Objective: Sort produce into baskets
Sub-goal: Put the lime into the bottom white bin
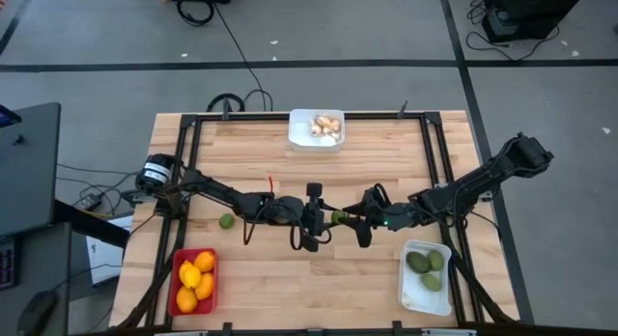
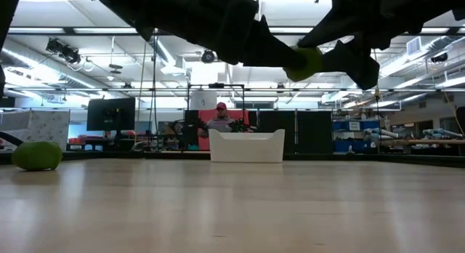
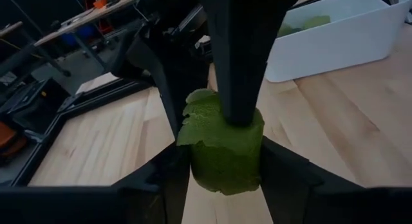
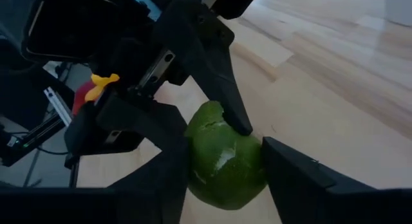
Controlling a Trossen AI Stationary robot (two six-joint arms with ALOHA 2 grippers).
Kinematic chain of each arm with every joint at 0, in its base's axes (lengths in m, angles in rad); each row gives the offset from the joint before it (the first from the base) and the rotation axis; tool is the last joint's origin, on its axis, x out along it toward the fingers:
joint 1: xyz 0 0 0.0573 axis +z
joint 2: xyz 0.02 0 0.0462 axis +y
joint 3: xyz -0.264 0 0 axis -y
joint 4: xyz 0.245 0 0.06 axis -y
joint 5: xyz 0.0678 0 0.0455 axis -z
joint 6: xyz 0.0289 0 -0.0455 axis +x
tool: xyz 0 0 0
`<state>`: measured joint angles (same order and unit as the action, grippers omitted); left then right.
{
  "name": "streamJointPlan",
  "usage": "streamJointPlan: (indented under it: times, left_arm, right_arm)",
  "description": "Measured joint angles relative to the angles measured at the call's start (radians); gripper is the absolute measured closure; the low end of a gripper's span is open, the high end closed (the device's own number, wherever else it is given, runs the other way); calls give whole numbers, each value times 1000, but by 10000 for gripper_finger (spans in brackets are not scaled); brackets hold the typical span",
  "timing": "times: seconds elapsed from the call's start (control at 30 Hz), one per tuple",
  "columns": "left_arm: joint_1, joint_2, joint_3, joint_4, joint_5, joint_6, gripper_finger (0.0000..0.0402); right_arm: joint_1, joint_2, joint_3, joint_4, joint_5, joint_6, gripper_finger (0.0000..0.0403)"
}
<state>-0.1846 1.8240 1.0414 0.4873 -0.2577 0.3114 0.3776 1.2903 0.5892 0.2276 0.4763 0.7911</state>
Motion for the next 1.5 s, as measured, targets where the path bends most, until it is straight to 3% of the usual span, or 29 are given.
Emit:
streamJointPlan:
  times: [0.3, 0.43, 0.6, 0.87, 1.07, 1.33, 1.5]
  left_arm:
    - [1, 0, 0, -7, -5, -48, 169]
    - [-2, -1, 1, -91, -50, -99, 133]
    - [-5, -1, 4, -182, -142, -164, 106]
    - [-9, -1, 106, -349, -166, -191, 109]
    - [-65, -5, 200, -469, -203, -234, 121]
    - [-191, -64, 202, -601, -368, -257, 160]
    - [-234, -80, 202, -785, -489, -350, 172]
  right_arm:
    - [-22, 0, 0, -5, -38, -55, 286]
    - [-22, -7, 0, -51, -79, -59, 294]
    - [-22, -61, 0, -246, -144, 5, 296]
    - [-35, -248, 1, -491, -203, 128, 299]
    - [30, -386, 2, -591, -485, 217, 301]
    - [186, -438, 2, -677, -688, 555, 302]
    - [307, -415, 2, -801, -721, 759, 301]
